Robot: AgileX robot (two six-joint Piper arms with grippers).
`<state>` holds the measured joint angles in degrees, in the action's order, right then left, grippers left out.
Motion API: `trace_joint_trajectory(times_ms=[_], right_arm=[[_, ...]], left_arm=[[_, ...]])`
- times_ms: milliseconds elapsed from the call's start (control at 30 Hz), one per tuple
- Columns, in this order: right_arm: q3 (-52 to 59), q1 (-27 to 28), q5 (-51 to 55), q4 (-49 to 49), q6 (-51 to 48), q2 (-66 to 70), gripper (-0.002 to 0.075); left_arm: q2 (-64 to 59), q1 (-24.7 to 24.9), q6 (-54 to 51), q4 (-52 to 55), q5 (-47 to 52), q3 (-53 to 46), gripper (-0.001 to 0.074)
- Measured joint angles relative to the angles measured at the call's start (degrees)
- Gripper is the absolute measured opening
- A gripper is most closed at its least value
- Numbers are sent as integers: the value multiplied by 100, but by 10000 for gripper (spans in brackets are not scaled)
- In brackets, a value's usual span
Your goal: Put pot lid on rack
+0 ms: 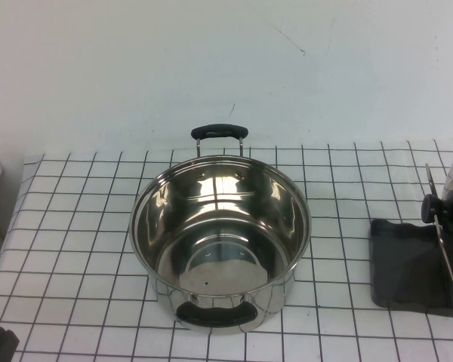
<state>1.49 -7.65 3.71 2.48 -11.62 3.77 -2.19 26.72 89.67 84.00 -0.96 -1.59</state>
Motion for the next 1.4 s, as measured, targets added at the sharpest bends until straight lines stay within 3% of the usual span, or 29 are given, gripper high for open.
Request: trace_joint_trajectory(times_ms=[333, 500, 1167, 1400], right_arm=[[3, 973, 880, -396, 164, -18, -1], [3, 1005, 1633, -525, 617, -155, -1], [-7, 1009, 1672, -585, 1162, -444, -1], [-7, 1009, 1672, -585, 1858, -453, -1]], left_arm=[[0, 0, 24, 0, 0, 0, -2], [0, 0, 24, 0, 0, 0, -2], [0, 0, 24, 0, 0, 0, -2], [0, 0, 22, 0, 0, 0, -2]])
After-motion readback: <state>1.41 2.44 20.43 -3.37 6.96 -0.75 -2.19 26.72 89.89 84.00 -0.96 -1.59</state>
